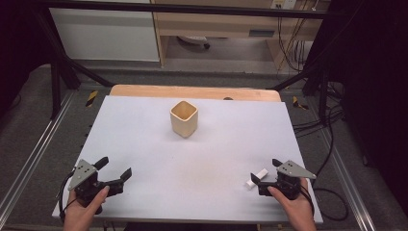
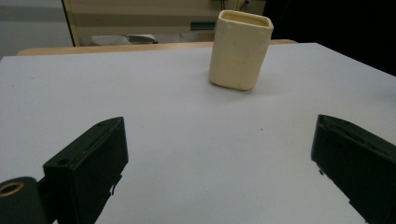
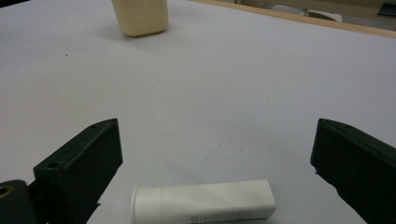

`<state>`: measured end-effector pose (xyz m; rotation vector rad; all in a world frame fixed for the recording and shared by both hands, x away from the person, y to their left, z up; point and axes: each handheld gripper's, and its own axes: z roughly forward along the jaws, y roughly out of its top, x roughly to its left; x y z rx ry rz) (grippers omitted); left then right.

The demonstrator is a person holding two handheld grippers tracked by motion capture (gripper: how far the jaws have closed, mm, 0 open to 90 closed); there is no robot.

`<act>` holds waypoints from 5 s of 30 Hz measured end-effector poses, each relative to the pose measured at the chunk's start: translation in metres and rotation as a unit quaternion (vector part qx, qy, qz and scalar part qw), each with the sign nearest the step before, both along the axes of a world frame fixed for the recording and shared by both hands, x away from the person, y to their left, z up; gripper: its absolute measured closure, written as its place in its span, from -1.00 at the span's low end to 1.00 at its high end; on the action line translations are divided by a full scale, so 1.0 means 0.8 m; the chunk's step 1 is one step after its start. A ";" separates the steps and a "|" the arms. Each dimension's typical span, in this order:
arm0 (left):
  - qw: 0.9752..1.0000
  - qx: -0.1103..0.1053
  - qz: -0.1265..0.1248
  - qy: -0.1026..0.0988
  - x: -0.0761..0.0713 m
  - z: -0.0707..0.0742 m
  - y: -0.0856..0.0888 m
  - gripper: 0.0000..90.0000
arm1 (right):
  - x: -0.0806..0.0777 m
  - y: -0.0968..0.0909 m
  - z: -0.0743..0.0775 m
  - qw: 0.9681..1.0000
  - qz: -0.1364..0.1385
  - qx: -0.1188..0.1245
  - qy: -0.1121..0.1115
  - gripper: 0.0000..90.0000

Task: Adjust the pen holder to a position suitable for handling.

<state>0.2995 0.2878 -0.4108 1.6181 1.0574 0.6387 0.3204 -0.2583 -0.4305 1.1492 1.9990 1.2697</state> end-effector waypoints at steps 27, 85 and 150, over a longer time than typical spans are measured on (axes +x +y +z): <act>1.000 0.008 -0.008 0.008 -0.001 0.000 -0.003 -0.91 | -0.002 0.021 -0.009 0.998 0.036 -0.041 0.040 -0.95; 1.000 0.006 0.001 0.012 -0.001 0.001 0.004 -0.90 | 0.023 0.020 -0.042 0.986 0.023 -0.097 0.131 -0.96; 0.997 -0.019 -0.067 0.029 0.091 0.012 -0.127 -0.84 | 0.063 0.185 0.027 0.980 0.159 -0.108 -0.048 -0.91</act>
